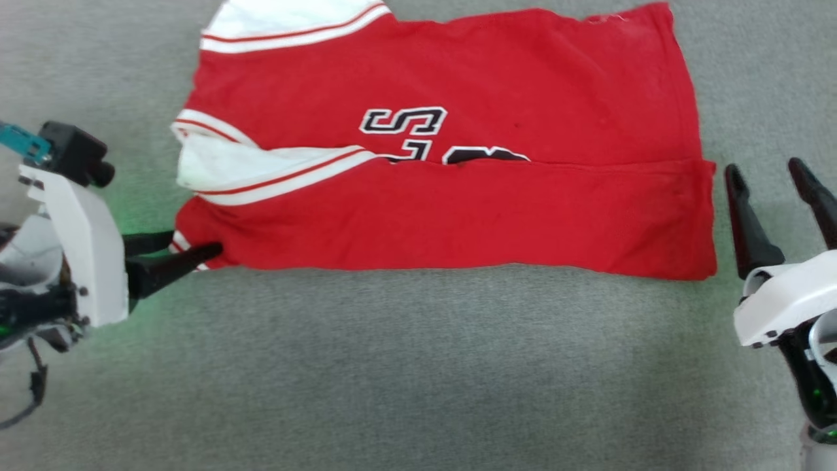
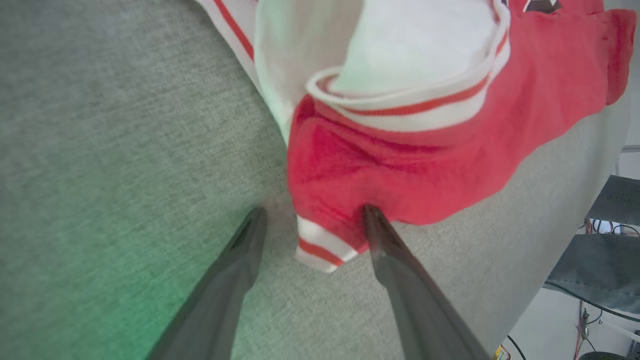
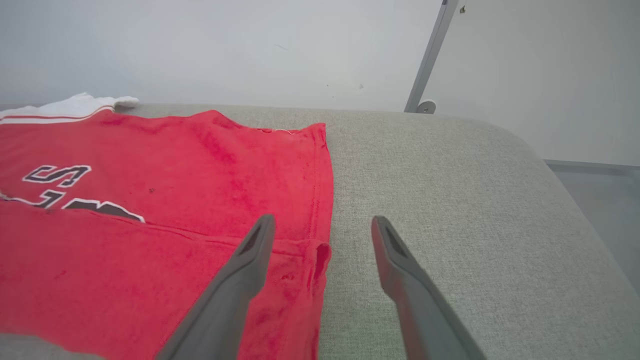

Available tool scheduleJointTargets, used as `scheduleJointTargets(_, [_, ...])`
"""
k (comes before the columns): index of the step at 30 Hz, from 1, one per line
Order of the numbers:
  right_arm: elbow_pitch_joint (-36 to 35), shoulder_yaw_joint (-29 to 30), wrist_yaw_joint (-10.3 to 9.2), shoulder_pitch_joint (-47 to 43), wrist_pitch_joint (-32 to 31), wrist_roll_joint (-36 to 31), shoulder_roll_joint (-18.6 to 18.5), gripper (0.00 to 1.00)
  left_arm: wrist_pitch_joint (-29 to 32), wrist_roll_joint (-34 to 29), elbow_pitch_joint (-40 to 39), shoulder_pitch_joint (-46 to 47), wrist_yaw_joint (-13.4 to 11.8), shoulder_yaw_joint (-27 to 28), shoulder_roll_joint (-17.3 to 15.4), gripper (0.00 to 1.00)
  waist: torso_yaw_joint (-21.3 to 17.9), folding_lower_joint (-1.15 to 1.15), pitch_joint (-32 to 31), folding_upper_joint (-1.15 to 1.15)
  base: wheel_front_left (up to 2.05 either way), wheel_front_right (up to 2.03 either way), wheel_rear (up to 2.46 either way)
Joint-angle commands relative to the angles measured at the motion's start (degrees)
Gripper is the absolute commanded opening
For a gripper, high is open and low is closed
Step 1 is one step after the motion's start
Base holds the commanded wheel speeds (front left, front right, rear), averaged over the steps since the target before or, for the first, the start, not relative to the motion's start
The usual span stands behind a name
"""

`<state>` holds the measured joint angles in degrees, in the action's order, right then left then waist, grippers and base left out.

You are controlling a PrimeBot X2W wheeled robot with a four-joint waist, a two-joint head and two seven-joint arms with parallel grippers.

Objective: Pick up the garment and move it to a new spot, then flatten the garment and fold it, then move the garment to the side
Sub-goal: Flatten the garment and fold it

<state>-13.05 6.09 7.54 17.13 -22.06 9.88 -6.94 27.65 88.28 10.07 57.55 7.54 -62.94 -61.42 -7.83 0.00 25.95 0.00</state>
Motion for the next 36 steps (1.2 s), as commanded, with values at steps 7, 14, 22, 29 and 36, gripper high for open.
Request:
scheduleJointTargets(7, [-0.4,-0.2,-0.11,-0.5,0.7,-0.3,0.6,1.00,5.3,3.7,-0.4,-1.0,-0.1,-1.4,0.9,0.35,-2.8,0.00,2.0,0.00,0.00,0.00,0.00])
scheduleJointTargets(14, [-0.2,-1.8,-0.11,-0.7,-5.1,-1.6,-1.5,1.00,5.5,4.2,-3.2,-1.2,-0.1,0.7,-0.4,0.00,-2.2,0.00,2.3,0.00,0.00,0.00,0.00])
scheduleJointTargets(22, [1.9,-2.8,-0.10,3.6,-25.4,1.1,-0.7,1.00,4.3,3.2,-6.8,-1.5,-0.1,2.5,-1.0,0.00,-1.1,0.00,3.9,0.00,0.00,0.00,0.00])
scheduleJointTargets(29, [2.4,-3.8,-0.10,5.2,-36.7,0.3,0.8,0.83,3.1,2.3,-7.8,-1.8,-0.1,3.2,-0.1,0.00,0.1,0.00,5.0,0.00,0.00,0.00,0.00])
scheduleJointTargets(36, [0.2,-2.8,-0.10,4.0,-35.4,1.3,-0.1,0.00,-2.3,1.9,-8.3,-3.1,-0.1,5.1,-0.2,0.00,1.1,0.00,3.0,0.00,0.00,0.00,0.00])
